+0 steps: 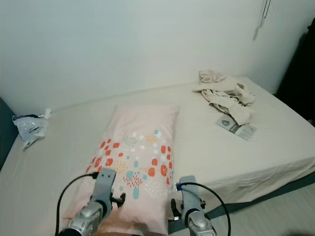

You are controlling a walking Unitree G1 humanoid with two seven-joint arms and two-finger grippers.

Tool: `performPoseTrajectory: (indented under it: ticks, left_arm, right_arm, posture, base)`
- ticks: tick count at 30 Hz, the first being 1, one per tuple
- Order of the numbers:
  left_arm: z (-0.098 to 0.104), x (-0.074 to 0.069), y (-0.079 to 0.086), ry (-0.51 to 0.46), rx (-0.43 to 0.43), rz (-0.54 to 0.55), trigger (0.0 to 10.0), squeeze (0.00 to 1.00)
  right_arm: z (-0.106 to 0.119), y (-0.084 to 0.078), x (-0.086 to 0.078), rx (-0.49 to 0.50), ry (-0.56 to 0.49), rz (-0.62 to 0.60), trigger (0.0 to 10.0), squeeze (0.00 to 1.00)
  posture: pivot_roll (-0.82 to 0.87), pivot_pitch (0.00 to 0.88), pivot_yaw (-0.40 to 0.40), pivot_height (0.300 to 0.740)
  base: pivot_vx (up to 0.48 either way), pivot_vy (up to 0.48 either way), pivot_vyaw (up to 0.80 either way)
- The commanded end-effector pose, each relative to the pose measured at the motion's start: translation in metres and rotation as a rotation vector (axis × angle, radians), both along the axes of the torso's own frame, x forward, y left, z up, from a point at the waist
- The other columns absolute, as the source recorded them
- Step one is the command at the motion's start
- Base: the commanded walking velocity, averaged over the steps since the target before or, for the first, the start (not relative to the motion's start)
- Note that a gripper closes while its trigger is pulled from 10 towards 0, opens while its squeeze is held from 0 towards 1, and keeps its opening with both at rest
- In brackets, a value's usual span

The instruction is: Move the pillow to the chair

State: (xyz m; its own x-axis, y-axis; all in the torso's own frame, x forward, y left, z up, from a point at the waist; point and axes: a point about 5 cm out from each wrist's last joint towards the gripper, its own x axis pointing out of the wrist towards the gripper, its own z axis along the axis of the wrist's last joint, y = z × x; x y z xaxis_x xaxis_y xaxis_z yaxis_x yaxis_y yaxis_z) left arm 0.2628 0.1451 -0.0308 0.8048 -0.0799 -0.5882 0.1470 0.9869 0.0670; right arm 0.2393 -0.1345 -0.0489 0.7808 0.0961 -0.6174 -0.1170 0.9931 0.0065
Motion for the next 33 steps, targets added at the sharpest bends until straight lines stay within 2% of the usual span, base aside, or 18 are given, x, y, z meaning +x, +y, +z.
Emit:
performPoseTrajectory:
  ticks: [1,3,6,10,11,14,15,18,19,20,25,27,28,29,31,33]
  left_arm:
    - [-0.004,-0.006,0.006,0.011,0.051,-0.011,10.0,0.0]
    - [-0.009,-0.013,0.011,0.027,0.066,-0.009,10.0,0.0]
    - [-0.014,-0.019,0.018,0.065,-0.004,0.073,10.0,0.0]
    - [-0.002,-0.002,0.013,0.028,-0.038,0.072,10.0,0.0]
    - [0.002,0.004,0.01,0.005,-0.032,0.064,10.0,0.0]
    - [0.003,0.005,0.008,-0.002,-0.017,0.038,10.0,0.0]
    - [0.0,0.001,0.002,0.017,0.011,-0.036,10.0,0.0]
    - [-0.002,-0.001,0.0,0.029,0.021,-0.067,10.0,0.0]
    - [-0.007,-0.007,0.003,0.056,0.037,-0.077,10.0,0.0]
    - [-0.007,-0.007,0.003,0.056,0.037,-0.077,10.0,0.0]
    - [-0.015,-0.02,0.016,0.089,0.05,-0.042,10.0,0.0]
    - [-0.015,-0.021,0.023,0.081,0.015,0.056,10.0,0.0]
    - [-0.014,-0.021,0.028,0.07,-0.043,0.158,10.0,0.0]
    - [-0.015,-0.021,0.028,0.069,-0.083,0.21,10.0,0.0]
    - [-0.015,-0.022,0.027,0.068,-0.091,0.215,10.0,0.0]
    - [-0.018,-0.025,0.012,0.095,-0.074,0.111,10.0,0.0]
  right_arm:
    - [0.002,0.0,0.002,0.018,-0.022,-0.019,10.0,0.0]
    - [0.003,-0.005,0.001,0.03,-0.035,-0.05,10.0,0.0]
    - [0.003,-0.008,0.001,0.066,-0.042,-0.091,10.0,0.0]
    - [0.005,0.002,0.006,0.037,-0.033,-0.018,10.0,0.0]
    - [0.005,0.005,0.007,0.041,-0.024,0.005,10.0,0.0]
    - [0.006,0.005,0.008,0.052,-0.024,-0.006,10.0,0.0]
    - [0.01,0.0,0.014,0.067,-0.041,-0.042,10.0,0.0]
    - [0.012,-0.002,0.017,0.076,-0.052,-0.052,10.0,0.0]
    - [0.014,-0.001,0.019,0.063,-0.07,-0.018,10.0,0.0]
    - [0.014,-0.001,0.019,0.063,-0.07,-0.018,10.0,0.0]
    - [0.005,0.005,0.008,0.032,-0.018,0.023,10.0,0.0]
    - [0.004,0.004,0.006,-0.014,-0.021,0.063,10.0,0.0]
    - [0.0,0.002,0.001,-0.041,-0.005,0.083,10.0,0.0]
    - [-0.005,0.001,-0.006,-0.046,0.03,0.086,10.0,0.0]
    - [-0.006,0.001,-0.008,-0.047,0.039,0.091,10.0,0.0]
    - [-0.003,0.002,-0.003,-0.026,0.013,0.06,10.0,0.0]
  posture:
    - [-0.12,0.047,0.083,0.74]
    - [-0.1,0.044,0.071,0.74]
    - [-0.1,0.034,0.07,0.74]
    - [-0.1,0.047,0.053,0.74]
    - [-0.09,0.032,0.072,0.74]
    - [-0.1,0.026,0.084,0.74]
    - [-0.11,0.028,0.09,0.74]
    - [-0.11,0.03,0.089,0.74]
    - [-0.11,0.015,0.077,0.74]
    - [-0.11,0.015,0.077,0.74]
    - [-0.08,0.029,0.023,0.74]
    - [-0.06,0.027,-0.021,0.74]
    - [-0.07,0.04,-0.024,0.74]
    - [-0.09,0.041,-0.01,0.74]
    - [-0.1,0.044,-0.004,0.74]
    - [-0.13,0.074,0.013,0.74]
  base:
    - [0.0,0.0,0.0]
    - [0.0,0.0,0.0]
    - [0.0,0.0,0.0]
    - [0.0,0.0,0.0]
    - [0.0,0.0,0.0]
    - [0.0,0.0,0.0]
    - [0.0,0.0,0.0]
    - [0.0,0.0,0.0]
    - [0.0,0.0,0.0]
    - [0.0,0.0,0.0]
    - [0.0,0.0,0.0]
    - [0.0,0.0,0.0]
    - [0.0,0.0,0.0]
    - [0.0,0.0,0.0]
    - [0.0,0.0,0.0]
    - [0.0,0.0,0.0]
